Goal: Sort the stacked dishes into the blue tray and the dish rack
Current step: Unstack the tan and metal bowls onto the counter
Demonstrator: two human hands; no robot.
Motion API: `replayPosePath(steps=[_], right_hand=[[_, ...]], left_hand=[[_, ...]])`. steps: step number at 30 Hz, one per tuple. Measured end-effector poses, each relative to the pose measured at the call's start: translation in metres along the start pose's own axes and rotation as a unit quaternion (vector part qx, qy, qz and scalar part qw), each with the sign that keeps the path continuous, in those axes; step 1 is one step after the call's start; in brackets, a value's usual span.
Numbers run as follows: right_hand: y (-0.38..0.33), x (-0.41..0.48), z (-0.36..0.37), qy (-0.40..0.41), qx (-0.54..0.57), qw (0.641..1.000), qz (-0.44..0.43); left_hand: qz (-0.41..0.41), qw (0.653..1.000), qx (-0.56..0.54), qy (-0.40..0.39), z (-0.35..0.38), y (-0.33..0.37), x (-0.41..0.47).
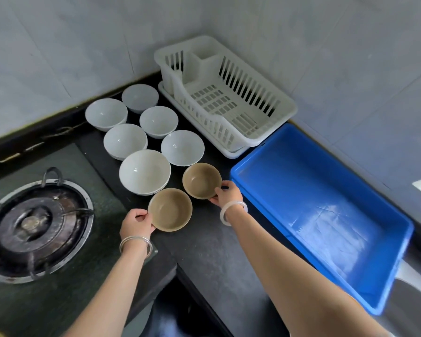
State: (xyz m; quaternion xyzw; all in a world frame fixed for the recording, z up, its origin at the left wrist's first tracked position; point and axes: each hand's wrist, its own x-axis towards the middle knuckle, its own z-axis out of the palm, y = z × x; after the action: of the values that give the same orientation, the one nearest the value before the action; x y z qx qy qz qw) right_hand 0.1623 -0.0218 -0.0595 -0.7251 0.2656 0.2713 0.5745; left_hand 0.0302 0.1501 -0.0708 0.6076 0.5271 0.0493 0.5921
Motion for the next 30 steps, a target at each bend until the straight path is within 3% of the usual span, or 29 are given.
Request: replayPosePath(steps=[9, 14, 19, 23, 27, 30], right_hand=[[0.000, -0.008, -0.007, -0.066, -0.039, 0.997, 0.014], [-0.001, -0.033, -0.030, -0.044, -0.065, 0.994, -0.077], [0.009, -0.075, -0.090, -0.020, -0.158, 0.972, -0.170], [0.041, -0.108, -0.155, 0.054, -0.182, 0.961, -0.201], [0.089, -0.133, -0.219, 0.153, -0.216, 0.953, -0.149], [0.127, -0.153, -0.259, 0.229, -0.277, 0.926, -0.116]], left_hand=[[0.055, 0.994, 0.093, -0.010, 0.001, 0.006, -0.016], [0.156, 0.952, 0.261, -0.022, 0.000, 0.011, -0.036], [0.213, 0.923, 0.319, -0.007, 0.008, 0.016, -0.063], [0.251, 0.908, 0.309, -0.131, 0.043, 0.008, -0.111], [0.314, 0.847, 0.319, -0.288, 0.086, -0.016, -0.183], [0.354, 0.787, 0.334, -0.379, 0.114, -0.035, -0.228]])
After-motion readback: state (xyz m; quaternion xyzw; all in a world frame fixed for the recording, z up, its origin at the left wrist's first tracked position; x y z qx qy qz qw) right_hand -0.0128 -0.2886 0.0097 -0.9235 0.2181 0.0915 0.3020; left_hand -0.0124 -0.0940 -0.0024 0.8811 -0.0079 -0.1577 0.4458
